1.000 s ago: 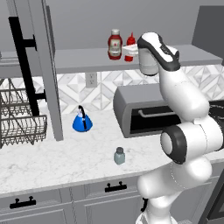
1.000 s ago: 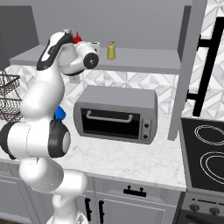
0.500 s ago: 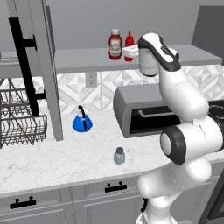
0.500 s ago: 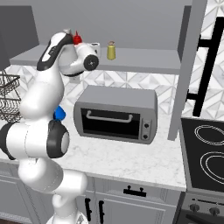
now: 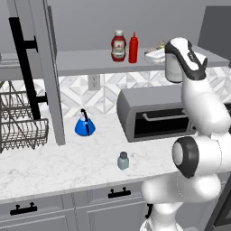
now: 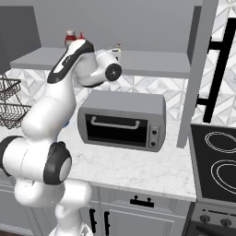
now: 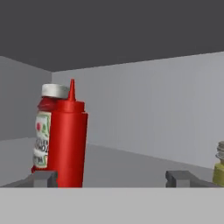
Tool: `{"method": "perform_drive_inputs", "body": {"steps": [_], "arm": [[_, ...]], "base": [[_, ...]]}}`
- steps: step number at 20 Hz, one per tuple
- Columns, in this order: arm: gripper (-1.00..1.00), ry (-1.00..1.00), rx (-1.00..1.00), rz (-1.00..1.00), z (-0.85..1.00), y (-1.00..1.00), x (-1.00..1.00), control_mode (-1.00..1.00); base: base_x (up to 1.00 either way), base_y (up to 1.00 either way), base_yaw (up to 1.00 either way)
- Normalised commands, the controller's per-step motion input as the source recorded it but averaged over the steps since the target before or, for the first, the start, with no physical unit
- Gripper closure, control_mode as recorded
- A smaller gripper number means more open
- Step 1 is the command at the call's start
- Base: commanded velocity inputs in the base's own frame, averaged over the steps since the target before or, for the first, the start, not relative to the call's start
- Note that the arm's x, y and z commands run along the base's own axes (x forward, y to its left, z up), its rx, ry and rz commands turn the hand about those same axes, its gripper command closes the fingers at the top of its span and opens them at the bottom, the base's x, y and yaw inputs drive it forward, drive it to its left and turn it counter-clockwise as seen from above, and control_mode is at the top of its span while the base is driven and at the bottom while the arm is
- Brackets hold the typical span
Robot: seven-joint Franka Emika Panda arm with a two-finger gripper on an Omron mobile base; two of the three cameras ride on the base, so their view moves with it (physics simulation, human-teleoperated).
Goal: Put the shaker and condiment bottle from the counter next to their counterparts in the cabinet.
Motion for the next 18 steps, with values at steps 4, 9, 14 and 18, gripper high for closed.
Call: {"method": "perform_drive_inputs", "body": {"steps": [4,9,14,18], "arm": [[-1.0,-0.03,-0.07,0.15,-0.16,-0.38,-1.0,-1.0],[-1.0,-0.03,-0.11,0.3,-0.42,0.05,-1.0,-1.0],[-1.0,-0.07,-0.13,0.25,-0.56,0.14,-1.0,-1.0],[-1.0,-0.09,-0.16,0.25,-0.93,0.14,-1.0,-1.0]], "base": [[0.0,0.0,0.0],[0.0,0.0,0.0],[0.0,0.0,0.0],[0.0,0.0,0.0]]}}
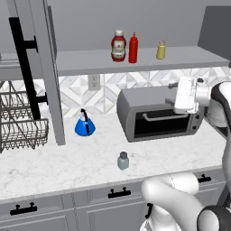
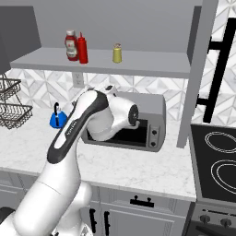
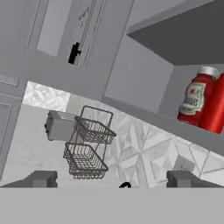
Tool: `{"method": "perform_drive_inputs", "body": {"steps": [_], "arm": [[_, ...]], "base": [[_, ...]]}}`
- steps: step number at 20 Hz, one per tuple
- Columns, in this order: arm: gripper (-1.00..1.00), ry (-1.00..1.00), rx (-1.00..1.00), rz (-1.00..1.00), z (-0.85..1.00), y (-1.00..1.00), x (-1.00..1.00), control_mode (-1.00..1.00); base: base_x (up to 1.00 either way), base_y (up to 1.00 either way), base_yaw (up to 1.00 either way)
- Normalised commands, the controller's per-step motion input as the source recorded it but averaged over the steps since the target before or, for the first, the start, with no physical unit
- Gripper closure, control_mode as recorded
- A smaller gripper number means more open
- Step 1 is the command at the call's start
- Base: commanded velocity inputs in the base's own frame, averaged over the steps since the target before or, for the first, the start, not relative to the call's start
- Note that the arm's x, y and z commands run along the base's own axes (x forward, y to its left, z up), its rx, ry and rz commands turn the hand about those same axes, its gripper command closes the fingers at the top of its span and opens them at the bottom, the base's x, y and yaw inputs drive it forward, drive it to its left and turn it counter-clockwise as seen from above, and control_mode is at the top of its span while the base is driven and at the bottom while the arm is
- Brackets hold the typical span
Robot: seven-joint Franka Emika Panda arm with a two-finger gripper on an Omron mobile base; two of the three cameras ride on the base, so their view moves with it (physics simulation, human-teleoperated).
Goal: Put the shaker and condiment bottle from the counter next to their counterparts in the cabinet.
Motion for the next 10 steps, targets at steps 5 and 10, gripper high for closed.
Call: {"method": "perform_drive_inputs", "body": {"steps": [5,10], "arm": [[-1.0,-0.22,-0.23,0.22,-1.0,0.0,-0.65,-1.0],[-1.0,-0.18,-0.16,0.14,-1.0,0.0,-0.01,-1.0]], "base": [[0.0,0.0,0.0],[0.0,0.0,0.0]]}}
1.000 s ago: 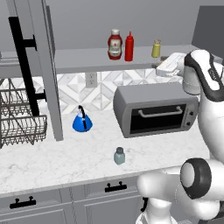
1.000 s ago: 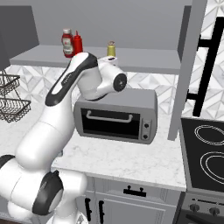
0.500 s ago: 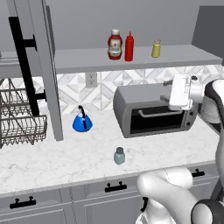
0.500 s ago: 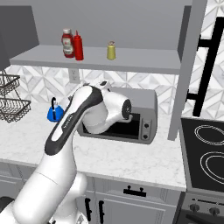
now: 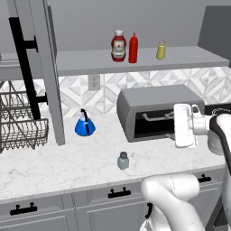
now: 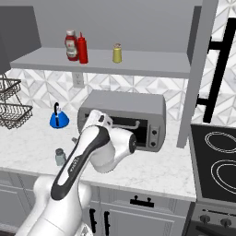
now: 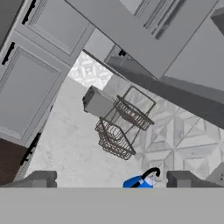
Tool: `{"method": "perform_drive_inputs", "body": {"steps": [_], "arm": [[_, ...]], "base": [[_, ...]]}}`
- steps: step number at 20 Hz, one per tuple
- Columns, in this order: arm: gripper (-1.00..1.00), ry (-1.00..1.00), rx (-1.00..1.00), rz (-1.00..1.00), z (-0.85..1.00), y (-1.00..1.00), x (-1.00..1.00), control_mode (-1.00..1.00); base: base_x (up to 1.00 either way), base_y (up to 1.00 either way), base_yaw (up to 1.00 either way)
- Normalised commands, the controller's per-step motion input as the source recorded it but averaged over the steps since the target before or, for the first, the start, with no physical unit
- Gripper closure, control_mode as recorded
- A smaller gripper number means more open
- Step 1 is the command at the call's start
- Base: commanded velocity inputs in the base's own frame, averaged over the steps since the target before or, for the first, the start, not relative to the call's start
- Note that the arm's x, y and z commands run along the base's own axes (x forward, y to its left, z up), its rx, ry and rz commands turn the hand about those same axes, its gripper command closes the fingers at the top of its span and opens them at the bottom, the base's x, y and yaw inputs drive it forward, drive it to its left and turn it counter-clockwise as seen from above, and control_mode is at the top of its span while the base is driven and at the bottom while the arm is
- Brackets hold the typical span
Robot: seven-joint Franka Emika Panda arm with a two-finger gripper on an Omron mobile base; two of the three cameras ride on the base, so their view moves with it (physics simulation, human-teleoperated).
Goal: Put the shaker and condiment bottle from the counter next to their counterparts in the cabinet.
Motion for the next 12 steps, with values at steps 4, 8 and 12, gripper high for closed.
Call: {"method": "perform_drive_inputs", "body": {"steps": [4,8,12], "arm": [[-1.0,-0.02,-0.17,0.24,-1.0,0.0,0.2,-1.0],[-1.0,0.0,-0.04,0.29,-1.0,-0.09,0.52,-1.0],[-1.0,0.22,0.01,0.19,-1.0,-0.03,0.08,-1.0]], "base": [[0.0,0.0,0.0],[0.0,0.0,0.0],[0.0,0.0,0.0]]}}
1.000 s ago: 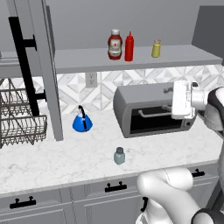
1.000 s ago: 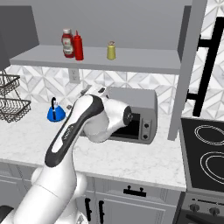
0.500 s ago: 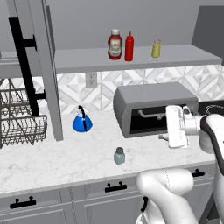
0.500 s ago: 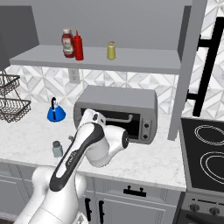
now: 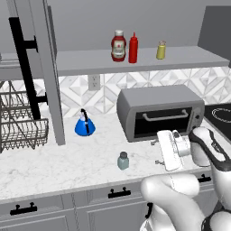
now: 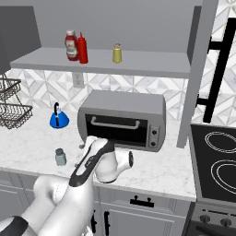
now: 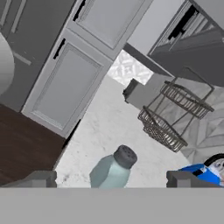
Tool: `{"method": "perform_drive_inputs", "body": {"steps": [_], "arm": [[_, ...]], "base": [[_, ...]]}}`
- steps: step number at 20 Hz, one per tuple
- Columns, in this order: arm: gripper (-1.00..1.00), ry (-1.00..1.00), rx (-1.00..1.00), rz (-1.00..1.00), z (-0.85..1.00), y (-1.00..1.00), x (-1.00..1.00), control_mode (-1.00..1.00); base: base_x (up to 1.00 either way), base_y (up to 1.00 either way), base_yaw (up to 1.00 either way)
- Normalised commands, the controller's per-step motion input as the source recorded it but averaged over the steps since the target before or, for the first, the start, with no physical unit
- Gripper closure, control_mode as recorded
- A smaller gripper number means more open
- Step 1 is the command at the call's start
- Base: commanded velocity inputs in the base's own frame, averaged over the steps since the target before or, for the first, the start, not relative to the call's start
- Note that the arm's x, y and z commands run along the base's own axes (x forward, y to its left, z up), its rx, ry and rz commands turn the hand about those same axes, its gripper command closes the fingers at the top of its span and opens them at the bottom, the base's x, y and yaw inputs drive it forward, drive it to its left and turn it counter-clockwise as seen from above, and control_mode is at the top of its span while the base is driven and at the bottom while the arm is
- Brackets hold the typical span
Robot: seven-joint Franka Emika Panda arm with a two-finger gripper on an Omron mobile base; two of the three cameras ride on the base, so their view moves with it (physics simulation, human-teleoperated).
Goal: Put the shaker and condiment bottle from the counter next to their counterparts in the cabinet.
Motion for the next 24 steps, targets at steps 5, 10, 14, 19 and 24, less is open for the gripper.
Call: {"method": "perform_drive_inputs", "body": {"steps": [5,10,14,19,24], "arm": [[-1.0,0.38,0.17,0.09,-0.82,-0.07,0.22,-1.0],[-1.0,0.05,-0.01,0.05,-0.11,0.06,0.01,-1.0],[-1.0,0.01,0.0,0.0,0.31,0.0,0.01,-1.0],[-1.0,-0.01,0.0,-0.07,0.04,0.25,-0.17,-1.0],[-1.0,0.01,-0.02,-0.14,-0.19,0.58,-0.12,-1.0]], "base": [[0.0,0.0,0.0],[0.0,0.0,0.0],[0.0,0.0,0.0],[0.0,0.0,0.0],[0.0,0.0,0.0]]}}
